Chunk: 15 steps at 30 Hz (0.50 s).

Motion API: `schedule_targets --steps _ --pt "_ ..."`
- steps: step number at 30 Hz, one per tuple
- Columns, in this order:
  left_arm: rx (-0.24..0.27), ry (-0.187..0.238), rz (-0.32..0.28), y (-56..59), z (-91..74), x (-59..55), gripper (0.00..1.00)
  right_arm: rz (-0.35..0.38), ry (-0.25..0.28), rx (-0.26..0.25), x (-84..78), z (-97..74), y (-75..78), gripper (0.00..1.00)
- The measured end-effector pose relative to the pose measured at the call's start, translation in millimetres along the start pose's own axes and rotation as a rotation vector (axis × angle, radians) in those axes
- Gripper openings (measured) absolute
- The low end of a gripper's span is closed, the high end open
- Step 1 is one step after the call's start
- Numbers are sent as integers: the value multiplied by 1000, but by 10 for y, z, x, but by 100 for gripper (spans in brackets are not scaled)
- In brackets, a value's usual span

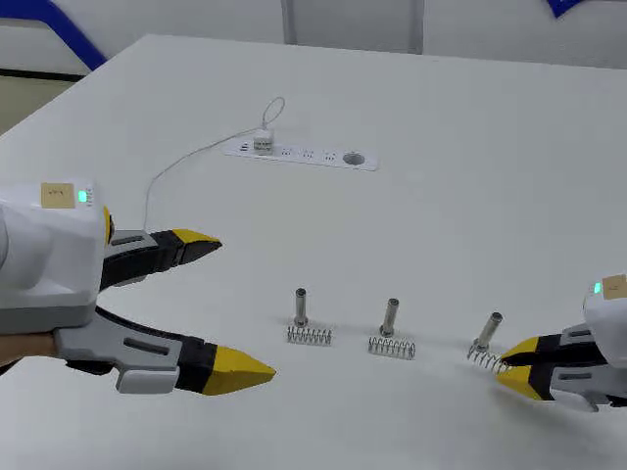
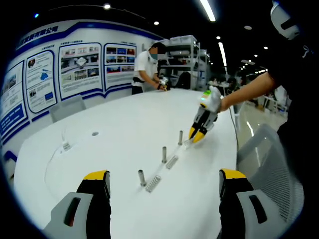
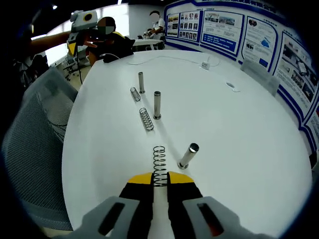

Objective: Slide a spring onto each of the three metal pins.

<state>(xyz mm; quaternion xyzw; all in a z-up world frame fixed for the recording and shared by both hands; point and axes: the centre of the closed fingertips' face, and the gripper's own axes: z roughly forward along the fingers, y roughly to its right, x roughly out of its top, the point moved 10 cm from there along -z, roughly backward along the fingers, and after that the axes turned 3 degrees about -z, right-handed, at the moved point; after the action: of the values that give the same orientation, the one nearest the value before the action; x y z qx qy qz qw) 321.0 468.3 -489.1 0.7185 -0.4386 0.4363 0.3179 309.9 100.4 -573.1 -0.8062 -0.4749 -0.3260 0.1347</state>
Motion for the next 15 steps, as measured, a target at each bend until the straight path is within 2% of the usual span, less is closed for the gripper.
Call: schedule_targets --steps 5,9,15 --pt "-30 42 -14 46 49 44 91 -80 1 20 206 -139 -84 10" --pt "-42 41 3 74 104 37 90 -94 17 26 331 -216 -151 10" --pt "-65 46 12 136 137 12 90 -99 36 9 478 -244 -208 10"
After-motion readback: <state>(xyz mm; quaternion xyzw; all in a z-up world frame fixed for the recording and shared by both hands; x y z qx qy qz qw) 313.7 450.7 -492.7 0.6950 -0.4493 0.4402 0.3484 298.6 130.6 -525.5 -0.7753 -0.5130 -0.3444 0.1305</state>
